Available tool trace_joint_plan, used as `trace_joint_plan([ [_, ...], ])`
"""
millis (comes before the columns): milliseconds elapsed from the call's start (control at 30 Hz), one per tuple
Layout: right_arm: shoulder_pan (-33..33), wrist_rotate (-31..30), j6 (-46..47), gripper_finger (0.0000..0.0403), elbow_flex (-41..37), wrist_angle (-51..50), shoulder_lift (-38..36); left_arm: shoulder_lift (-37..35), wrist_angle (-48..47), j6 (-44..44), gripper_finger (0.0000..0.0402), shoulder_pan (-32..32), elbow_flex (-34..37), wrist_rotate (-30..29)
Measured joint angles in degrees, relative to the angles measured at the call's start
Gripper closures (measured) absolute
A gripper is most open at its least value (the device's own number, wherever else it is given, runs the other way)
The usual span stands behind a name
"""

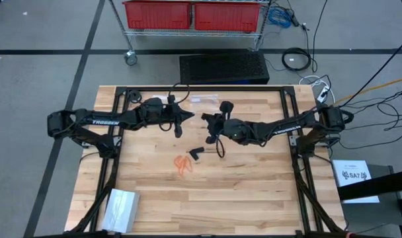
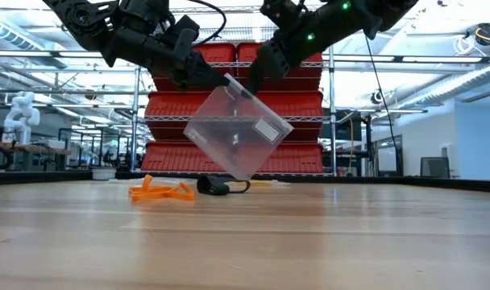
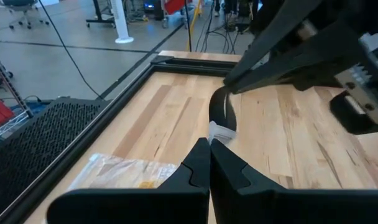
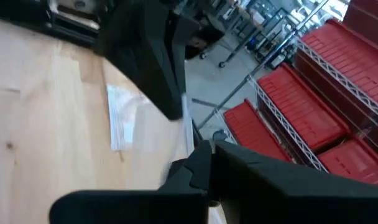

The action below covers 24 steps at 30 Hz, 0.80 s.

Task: Sort rubber bands
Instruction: Put the right black rubber band into the right transparent zip bag

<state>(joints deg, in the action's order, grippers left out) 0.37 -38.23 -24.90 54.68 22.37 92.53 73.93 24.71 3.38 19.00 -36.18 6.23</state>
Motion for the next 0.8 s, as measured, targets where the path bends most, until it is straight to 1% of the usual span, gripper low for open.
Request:
trace_joint_plan([
  [133,0.5,0.1,0.1,0.0403,0.0,-0.2,0.0,0.0,0.0,0.0,0.0402,0.0,0.0,0.0],
  [267,0.5,2.7,3.0,0.0403,0.0,-3.3,0.0,0.0,0.0,0.0,0.0402,0.0,0.0,0.0],
  [500,-0.4,6.4,7.0,0.0403,0.0,-5.5,0.0,0.0,0.0,0.0,0.0402,0.0,0.0,0.0],
  [733,-4.6,13.7,13.0,0.0403,0.0,-7.6,0.0,0.0,0.0,-0.1,0.0402,0.0,0.0,2.1],
  [800,-5.8,17.0,13.9,0.0403,0.0,-7.7,0.0,0.0,0.0,-0.1,0.0402,-0.1,0.0,2.2],
])
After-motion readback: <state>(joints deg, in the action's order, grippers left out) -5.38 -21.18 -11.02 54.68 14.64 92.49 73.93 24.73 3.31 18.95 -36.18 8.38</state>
